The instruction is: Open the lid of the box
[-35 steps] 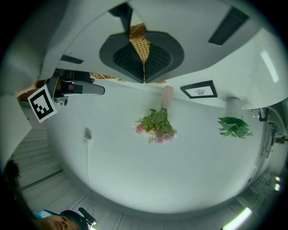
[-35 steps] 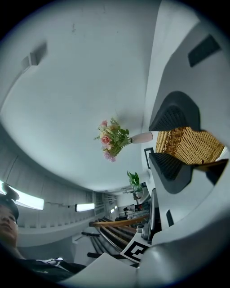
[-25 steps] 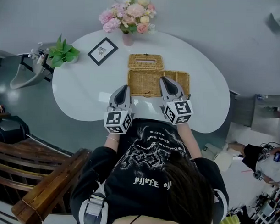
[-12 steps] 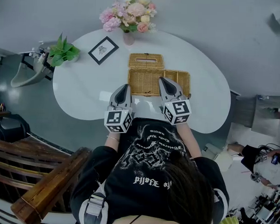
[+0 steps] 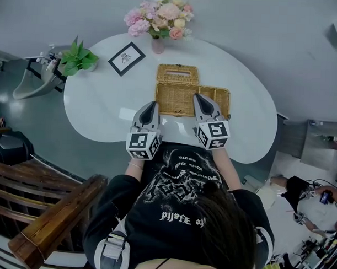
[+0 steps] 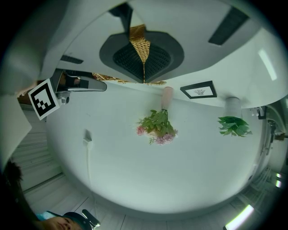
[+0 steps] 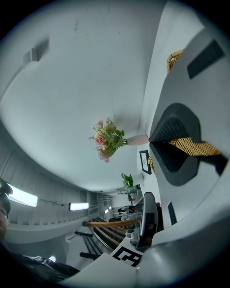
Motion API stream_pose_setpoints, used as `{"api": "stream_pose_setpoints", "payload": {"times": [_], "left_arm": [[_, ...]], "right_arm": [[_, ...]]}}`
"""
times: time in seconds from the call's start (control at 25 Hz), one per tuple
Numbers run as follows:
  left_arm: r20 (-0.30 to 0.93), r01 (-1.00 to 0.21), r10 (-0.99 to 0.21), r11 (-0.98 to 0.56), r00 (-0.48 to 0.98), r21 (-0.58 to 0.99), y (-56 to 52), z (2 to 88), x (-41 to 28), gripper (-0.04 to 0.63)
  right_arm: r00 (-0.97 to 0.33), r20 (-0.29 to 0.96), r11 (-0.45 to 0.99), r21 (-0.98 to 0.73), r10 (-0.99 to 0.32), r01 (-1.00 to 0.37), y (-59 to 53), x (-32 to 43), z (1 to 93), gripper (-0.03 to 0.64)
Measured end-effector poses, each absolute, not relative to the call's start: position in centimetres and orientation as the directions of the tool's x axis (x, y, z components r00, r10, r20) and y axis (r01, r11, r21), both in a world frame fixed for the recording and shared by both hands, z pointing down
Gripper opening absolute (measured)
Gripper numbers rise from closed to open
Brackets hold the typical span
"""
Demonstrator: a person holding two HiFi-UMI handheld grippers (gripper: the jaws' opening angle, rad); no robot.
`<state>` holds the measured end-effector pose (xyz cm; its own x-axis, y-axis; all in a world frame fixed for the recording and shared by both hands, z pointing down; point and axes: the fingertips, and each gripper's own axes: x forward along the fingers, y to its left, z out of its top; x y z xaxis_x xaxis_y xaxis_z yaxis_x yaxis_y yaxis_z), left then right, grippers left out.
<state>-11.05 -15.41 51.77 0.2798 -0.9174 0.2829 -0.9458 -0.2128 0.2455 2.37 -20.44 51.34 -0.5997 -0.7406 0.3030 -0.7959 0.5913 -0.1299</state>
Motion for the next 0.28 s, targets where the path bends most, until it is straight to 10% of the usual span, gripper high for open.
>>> {"api": "stream_pose_setpoints", "payload": {"times": [0.28], "left_arm": [[0.287, -0.945, -0.917, -0.21, 0.279, 0.249, -15.39, 52.2, -11.21, 0.025]], "right_arm": [[-0.609, 0.305, 0.604, -0.122, -0.732, -0.787, -20.64, 1.87, 51.57, 0.025]]}}
